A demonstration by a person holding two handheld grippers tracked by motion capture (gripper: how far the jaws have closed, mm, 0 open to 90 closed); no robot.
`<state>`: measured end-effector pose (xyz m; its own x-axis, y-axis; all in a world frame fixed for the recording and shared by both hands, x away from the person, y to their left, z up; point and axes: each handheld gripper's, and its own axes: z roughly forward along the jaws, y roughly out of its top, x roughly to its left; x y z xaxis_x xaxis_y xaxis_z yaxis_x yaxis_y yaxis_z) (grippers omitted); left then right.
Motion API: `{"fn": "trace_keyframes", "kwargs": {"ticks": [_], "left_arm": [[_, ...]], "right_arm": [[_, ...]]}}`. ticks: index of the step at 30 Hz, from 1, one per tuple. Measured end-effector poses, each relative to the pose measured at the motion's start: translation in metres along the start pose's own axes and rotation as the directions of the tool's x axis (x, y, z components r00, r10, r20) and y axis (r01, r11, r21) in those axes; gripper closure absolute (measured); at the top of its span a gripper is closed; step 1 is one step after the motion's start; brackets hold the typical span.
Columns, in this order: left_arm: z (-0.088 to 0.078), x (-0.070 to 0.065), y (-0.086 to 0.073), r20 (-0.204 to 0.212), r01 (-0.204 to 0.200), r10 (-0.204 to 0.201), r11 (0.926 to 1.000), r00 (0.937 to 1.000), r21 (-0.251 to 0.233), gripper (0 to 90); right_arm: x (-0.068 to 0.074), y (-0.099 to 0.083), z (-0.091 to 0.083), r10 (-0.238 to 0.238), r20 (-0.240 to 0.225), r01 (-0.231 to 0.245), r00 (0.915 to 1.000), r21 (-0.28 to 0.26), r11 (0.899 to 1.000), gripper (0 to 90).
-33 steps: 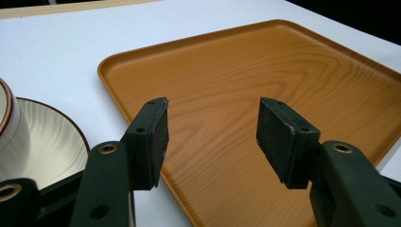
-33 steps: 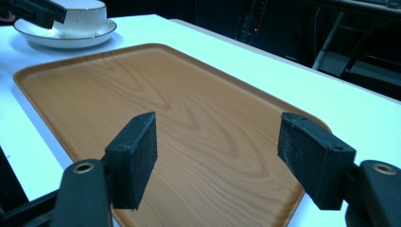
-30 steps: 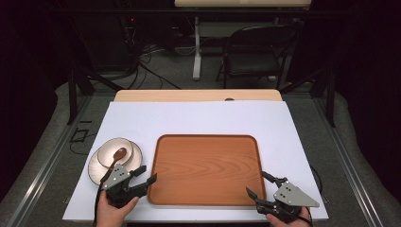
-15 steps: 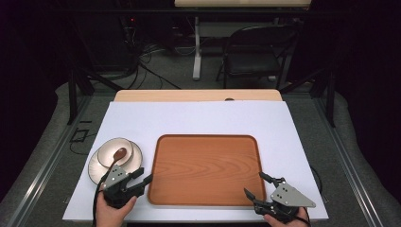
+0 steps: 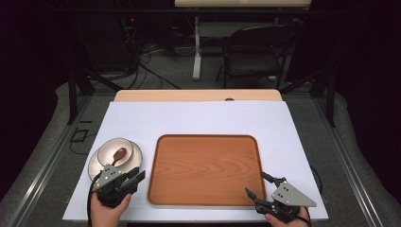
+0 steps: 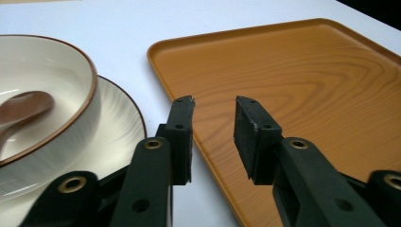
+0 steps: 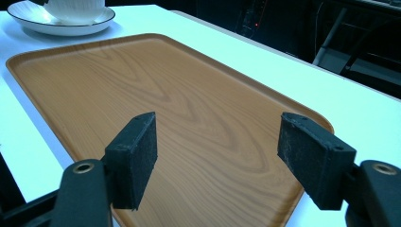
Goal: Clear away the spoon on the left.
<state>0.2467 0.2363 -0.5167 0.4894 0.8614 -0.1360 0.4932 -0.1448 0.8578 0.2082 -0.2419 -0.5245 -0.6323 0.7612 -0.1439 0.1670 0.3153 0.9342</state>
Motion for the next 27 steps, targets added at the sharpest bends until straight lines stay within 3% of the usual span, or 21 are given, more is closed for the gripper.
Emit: {"fn": "trace_keyframes", "kwargs": {"ticks": [6,11,14,20,27], "left_arm": [[-0.008,0.001,0.003,-0.065,0.008,-0.008,1.0,0.9979,0.005,75.4],[-0.011,0.002,0.006,-0.064,0.037,-0.037,0.9993,0.9973,0.002,81.5],[-0.012,0.001,0.01,-0.076,0.022,-0.021,0.9997,0.9969,0.01,84.2],[-0.016,0.001,0.016,-0.1,0.033,-0.031,0.9992,0.9945,0.023,89.5],[-0.021,0.003,0.017,-0.125,0.061,-0.058,0.9979,0.9905,0.023,90.0]], "right_arm": [[0.0,0.0,0.0,-0.003,-0.002,0.003,1.0,-0.002,1.0,29.7],[0.001,0.0,-0.001,-0.007,-0.002,0.007,1.0,0.002,1.0,29.7],[0.001,0.0,-0.001,-0.01,0.002,0.01,0.9999,0.001,1.0,29.7],[-0.001,0.001,-0.003,-0.008,0.005,0.008,1.0,-0.007,1.0,29.8],[-0.002,0.0,-0.006,-0.011,0.01,0.011,0.9999,-0.014,1.0,29.9]]}}
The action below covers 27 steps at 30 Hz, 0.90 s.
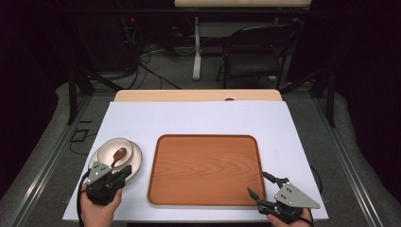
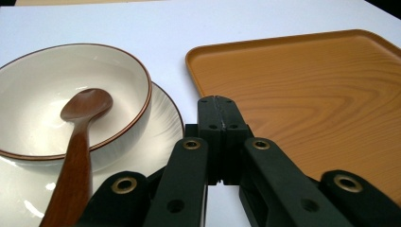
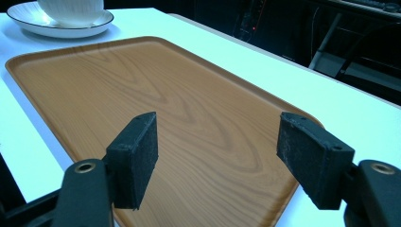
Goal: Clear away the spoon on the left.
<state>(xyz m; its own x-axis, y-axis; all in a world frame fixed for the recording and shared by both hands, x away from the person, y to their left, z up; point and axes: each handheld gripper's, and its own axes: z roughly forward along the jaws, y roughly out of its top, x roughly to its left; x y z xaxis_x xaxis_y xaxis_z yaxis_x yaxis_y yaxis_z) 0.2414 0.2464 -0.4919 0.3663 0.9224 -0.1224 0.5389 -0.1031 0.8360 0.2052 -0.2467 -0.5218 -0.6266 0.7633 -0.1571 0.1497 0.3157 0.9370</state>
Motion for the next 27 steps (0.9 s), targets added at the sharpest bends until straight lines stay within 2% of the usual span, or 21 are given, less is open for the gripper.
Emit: {"fn": "trace_keyframes", "kwargs": {"ticks": [11,27], "left_arm": [[-0.012,0.008,-0.007,-0.046,0.017,-0.018,0.9998,0.9988,-0.002,90.0],[-0.025,0.024,-0.018,-0.117,0.042,-0.041,0.9991,0.9923,-0.001,90.0]], "right_arm": [[0.0,0.0,0.0,0.005,-0.001,-0.005,1.0,-0.002,1.0,29.9],[0.0,0.0,0.001,0.004,-0.001,-0.004,1.0,0.003,1.0,30.0]]}}
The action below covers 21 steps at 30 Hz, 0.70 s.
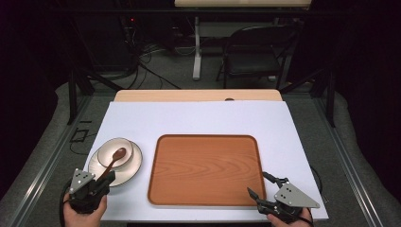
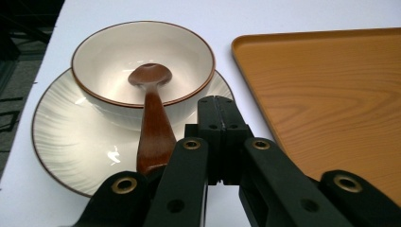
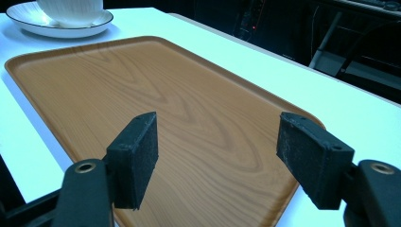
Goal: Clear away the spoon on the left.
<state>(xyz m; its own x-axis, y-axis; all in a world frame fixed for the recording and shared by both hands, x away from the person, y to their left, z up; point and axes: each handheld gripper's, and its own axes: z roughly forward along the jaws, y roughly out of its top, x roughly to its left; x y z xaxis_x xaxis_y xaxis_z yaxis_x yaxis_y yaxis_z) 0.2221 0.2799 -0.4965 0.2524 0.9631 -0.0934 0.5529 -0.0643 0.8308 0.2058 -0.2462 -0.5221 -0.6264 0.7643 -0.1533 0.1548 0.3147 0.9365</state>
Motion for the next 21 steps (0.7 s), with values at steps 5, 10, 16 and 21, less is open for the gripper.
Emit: {"fn": "trace_keyframes", "kwargs": {"ticks": [5,10,16,21], "left_arm": [[-0.003,0.008,0.0,-0.028,0.004,-0.004,0.9999,0.9996,-0.012,90.0],[-0.006,0.017,0.0,-0.061,0.018,-0.02,0.9996,0.998,-0.023,90.0],[-0.006,0.029,0.0,-0.1,0.028,-0.031,0.9991,0.9945,-0.033,90.0],[-0.005,0.042,0.001,-0.14,0.05,-0.055,0.9979,0.9886,-0.04,90.0]], "right_arm": [[0.0,0.0,0.0,0.003,0.0,-0.003,1.0,0.002,1.0,30.0],[0.0,-0.001,0.0,0.007,-0.001,-0.007,1.0,0.003,1.0,30.0],[0.0,0.0,0.001,0.001,-0.003,-0.001,1.0,0.004,1.0,30.1],[0.0,-0.001,0.001,0.005,-0.002,-0.005,1.0,0.004,1.0,30.1]]}}
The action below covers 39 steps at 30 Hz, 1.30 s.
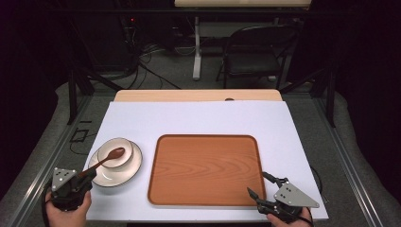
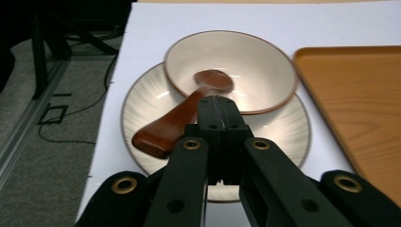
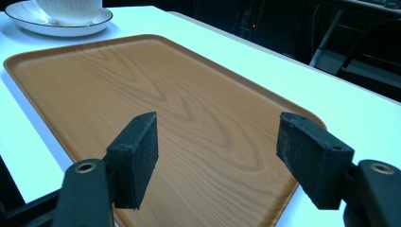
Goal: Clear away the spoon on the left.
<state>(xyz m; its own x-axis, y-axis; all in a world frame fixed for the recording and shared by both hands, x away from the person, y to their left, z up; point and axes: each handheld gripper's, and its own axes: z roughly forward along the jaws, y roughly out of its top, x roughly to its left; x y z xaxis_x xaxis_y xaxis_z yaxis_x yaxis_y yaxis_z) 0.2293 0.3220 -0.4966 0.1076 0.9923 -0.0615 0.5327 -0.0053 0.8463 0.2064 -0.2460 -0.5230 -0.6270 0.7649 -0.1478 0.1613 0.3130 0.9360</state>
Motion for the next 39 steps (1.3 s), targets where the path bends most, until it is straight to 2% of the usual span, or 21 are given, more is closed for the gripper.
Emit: {"fn": "trace_keyframes", "kwargs": {"ticks": [12,22,32,39], "left_arm": [[0.013,0.024,0.01,-0.063,0.025,-0.026,0.9996,0.9977,-0.008,90.0],[0.027,0.034,0.014,-0.094,0.058,-0.06,0.9981,0.9938,-0.023,90.0],[0.034,0.042,0.02,-0.101,0.085,-0.09,0.9953,0.9908,-0.046,90.0],[0.033,0.041,0.022,-0.088,0.102,-0.107,0.9928,0.9903,-0.062,88.8]], "right_arm": [[0.001,0.0,0.0,-0.01,-0.001,0.01,1.0,0.003,1.0,30.2],[0.0,0.0,0.0,-0.01,-0.002,0.01,0.9999,0.004,1.0,30.2],[0.0,0.0,0.001,-0.009,-0.003,0.009,1.0,0.006,1.0,30.2],[0.0,0.0,0.0,-0.009,-0.001,0.009,1.0,0.006,1.0,30.3]]}}
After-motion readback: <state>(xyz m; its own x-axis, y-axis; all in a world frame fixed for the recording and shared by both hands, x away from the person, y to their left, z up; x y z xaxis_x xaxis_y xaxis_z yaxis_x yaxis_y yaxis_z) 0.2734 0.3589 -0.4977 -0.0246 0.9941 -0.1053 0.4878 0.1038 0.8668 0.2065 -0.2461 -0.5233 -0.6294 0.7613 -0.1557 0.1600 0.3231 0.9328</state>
